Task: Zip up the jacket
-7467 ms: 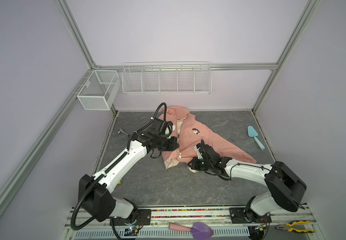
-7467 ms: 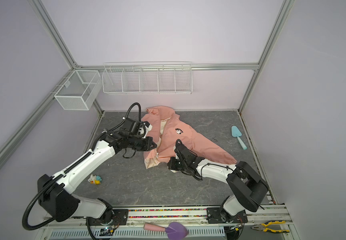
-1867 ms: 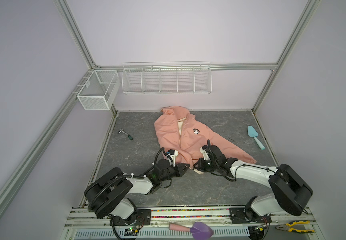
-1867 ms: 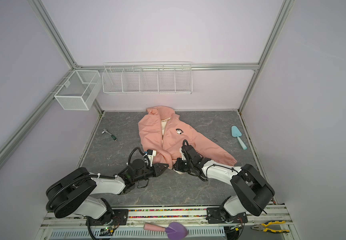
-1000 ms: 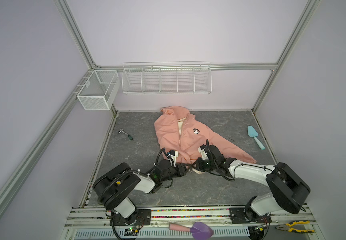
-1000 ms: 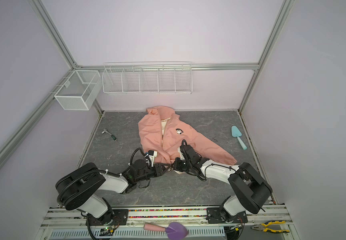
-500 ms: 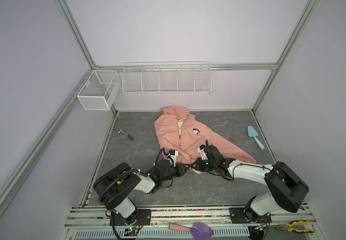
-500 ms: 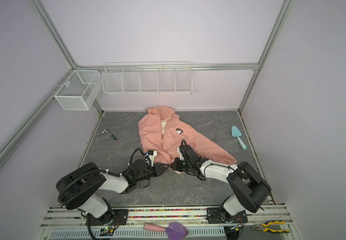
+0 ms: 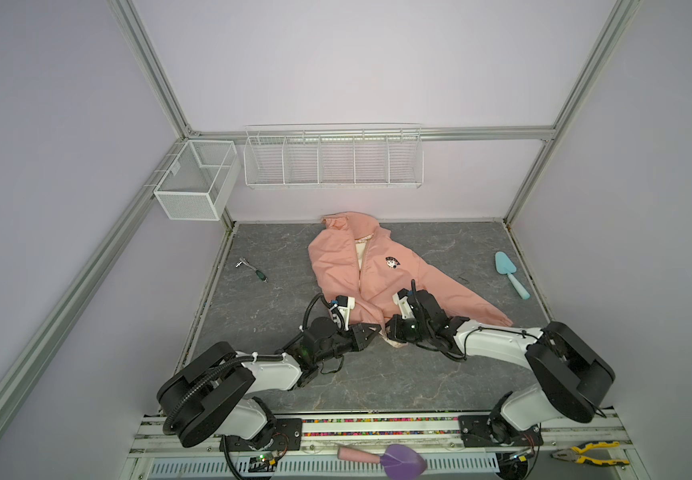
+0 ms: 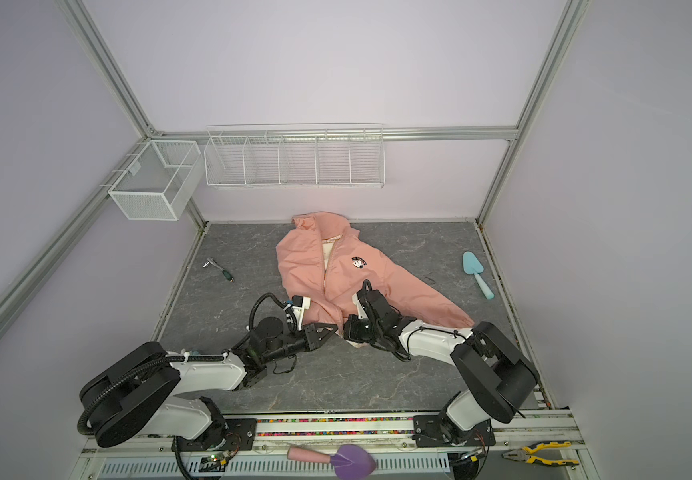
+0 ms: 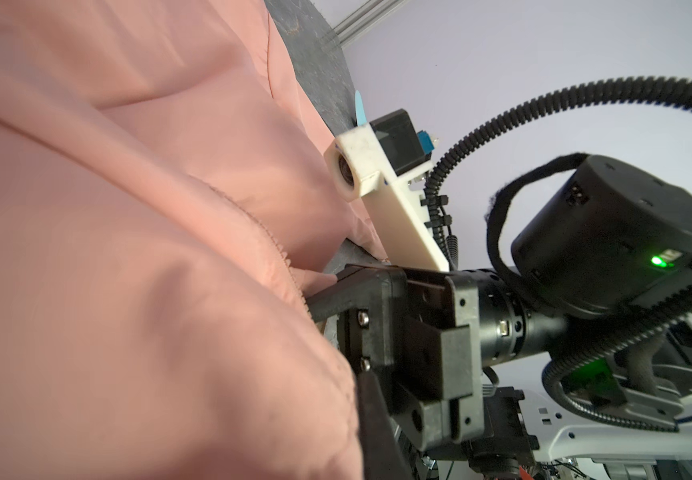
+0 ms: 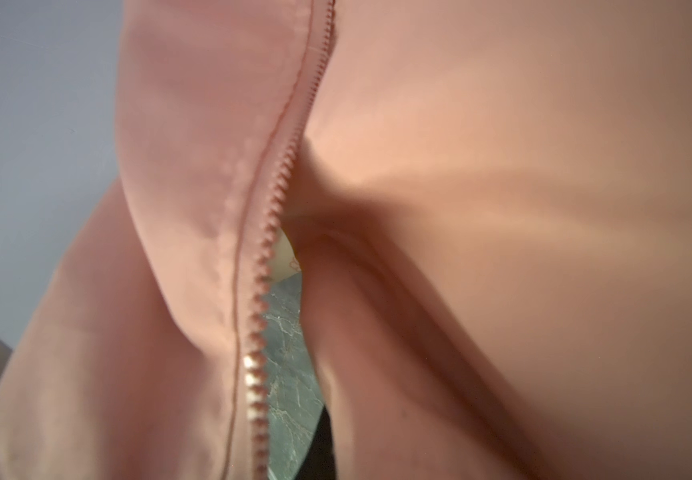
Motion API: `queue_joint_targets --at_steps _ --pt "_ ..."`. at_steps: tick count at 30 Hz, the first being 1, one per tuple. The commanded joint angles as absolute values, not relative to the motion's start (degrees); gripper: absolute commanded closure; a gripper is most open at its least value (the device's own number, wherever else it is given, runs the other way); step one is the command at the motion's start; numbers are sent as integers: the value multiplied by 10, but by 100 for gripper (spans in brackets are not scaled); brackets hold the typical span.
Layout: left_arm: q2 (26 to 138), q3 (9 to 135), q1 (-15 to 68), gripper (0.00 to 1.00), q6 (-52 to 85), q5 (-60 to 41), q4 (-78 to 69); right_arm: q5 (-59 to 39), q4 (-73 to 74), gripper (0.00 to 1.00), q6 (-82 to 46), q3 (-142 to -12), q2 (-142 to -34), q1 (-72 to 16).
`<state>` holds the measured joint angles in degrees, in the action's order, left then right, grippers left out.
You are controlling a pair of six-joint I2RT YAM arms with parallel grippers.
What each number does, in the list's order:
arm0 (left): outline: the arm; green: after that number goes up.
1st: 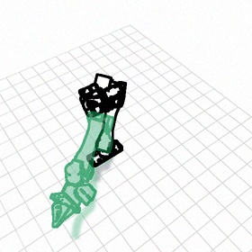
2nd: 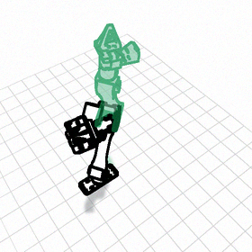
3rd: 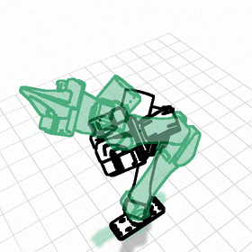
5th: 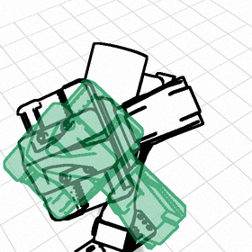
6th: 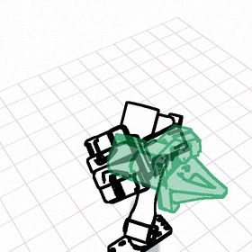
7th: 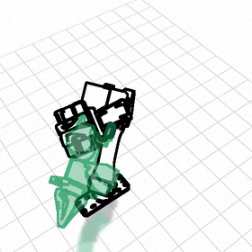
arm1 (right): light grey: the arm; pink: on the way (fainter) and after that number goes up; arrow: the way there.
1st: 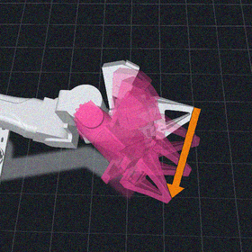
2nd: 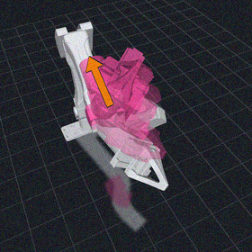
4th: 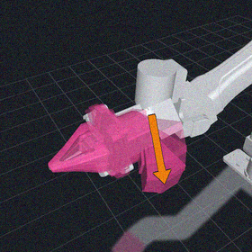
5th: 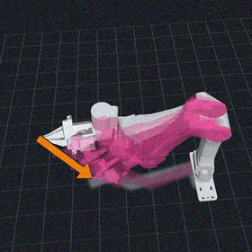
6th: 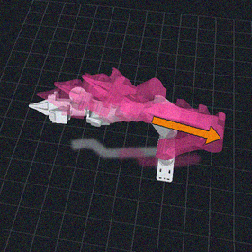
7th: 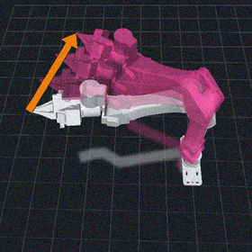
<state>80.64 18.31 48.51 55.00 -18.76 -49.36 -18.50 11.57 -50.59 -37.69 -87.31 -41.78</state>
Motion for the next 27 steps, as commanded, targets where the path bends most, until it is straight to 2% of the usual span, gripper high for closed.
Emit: queue_joint_targets --at_steps 1,8,14,16,18,21,27 --pt "809 190 483 100 556 -216 -498 -208 173 94 -523 -364 -882 -421" --pt "809 181 482 100 565 -213 -512 -207 207 94 -529 -340 -845 -418" --pt "778 183 477 99 555 -206 -466 -205 229 94 -538 -317 -818 -412" --pt "773 188 477 91 551 -207 -453 -209 242 94 -541 -313 -813 -412" --pt "771 191 477 74 549 -209 -443 -211 243 94 -541 -313 -811 -412" --pt "767 191 477 60 547 -209 -438 -211 243 94 -541 -314 -810 -412" --pt "756 191 476 57 542 -202 -419 -213 243 94 -541 -315 -813 -412"
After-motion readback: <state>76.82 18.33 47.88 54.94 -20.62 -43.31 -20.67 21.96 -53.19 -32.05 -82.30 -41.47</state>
